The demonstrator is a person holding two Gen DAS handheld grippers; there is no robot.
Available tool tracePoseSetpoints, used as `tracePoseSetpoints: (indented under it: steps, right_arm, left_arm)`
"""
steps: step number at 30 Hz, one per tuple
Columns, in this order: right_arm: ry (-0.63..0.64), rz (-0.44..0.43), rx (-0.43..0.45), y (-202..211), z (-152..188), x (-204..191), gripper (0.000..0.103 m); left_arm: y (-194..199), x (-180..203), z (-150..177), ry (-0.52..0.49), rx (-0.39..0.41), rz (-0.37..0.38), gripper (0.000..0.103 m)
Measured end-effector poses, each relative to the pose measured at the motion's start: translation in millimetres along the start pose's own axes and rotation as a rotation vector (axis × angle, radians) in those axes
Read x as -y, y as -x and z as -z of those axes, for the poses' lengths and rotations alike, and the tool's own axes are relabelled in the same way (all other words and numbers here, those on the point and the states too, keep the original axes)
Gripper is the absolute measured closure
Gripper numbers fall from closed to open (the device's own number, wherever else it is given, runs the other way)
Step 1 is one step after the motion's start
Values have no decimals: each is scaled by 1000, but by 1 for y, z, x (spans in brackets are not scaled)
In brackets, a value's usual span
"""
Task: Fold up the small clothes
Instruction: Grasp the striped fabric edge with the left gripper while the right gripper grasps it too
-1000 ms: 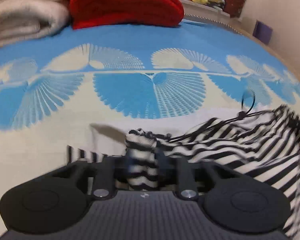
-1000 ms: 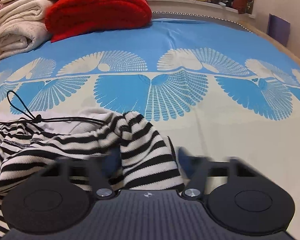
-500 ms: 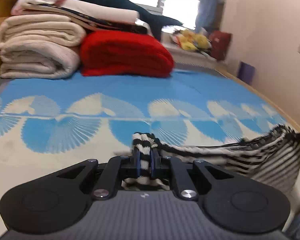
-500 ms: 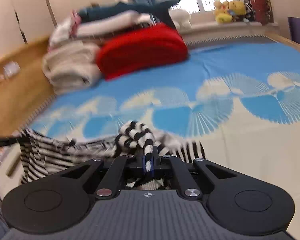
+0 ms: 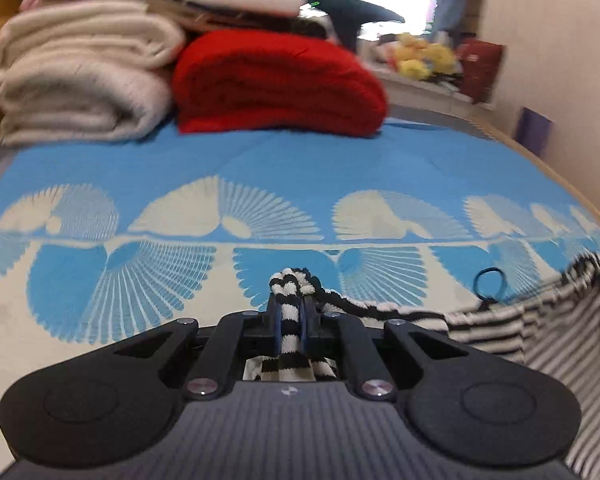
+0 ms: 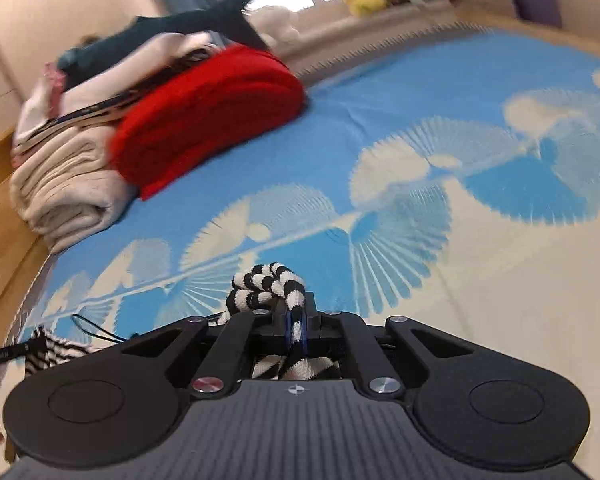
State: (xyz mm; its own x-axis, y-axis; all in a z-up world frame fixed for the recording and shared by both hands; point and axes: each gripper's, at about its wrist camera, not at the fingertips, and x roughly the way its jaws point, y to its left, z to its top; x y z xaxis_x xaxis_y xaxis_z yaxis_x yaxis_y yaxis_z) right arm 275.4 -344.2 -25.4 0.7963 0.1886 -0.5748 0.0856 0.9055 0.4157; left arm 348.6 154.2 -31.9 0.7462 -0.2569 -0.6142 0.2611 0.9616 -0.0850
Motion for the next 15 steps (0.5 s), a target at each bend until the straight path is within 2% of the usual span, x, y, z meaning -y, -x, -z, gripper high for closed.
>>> tracePoseSetpoints:
  steps: [2,5,8,10,12,14,15]
  right_arm:
    - [21,-47,3,17,1,-1,99]
    - [40,-127,44,48,3,-2,99]
    - [14,-140,96,55,-4,-2,99]
    - [-28,-91,77,33,-8,0,99]
    - [-52,10,24,-1,-5,4,99]
    - [-71,116,-66,-41,6,11,99]
    - [-93,155,-108,-58,13,15,99]
  left_arm:
    - [25,-4,7,-21,31,47,94]
    - [61,-14,13,0,89,107,94]
    - [68,-19,6,23,134,108,94]
    - [42,-19,1,38,82,90,94]
    - [0,-13,4,31,-8,40,94]
    - [-46,-2,17,15,-128,-18,94]
    - [-63,1,23,8,-168,-45,90]
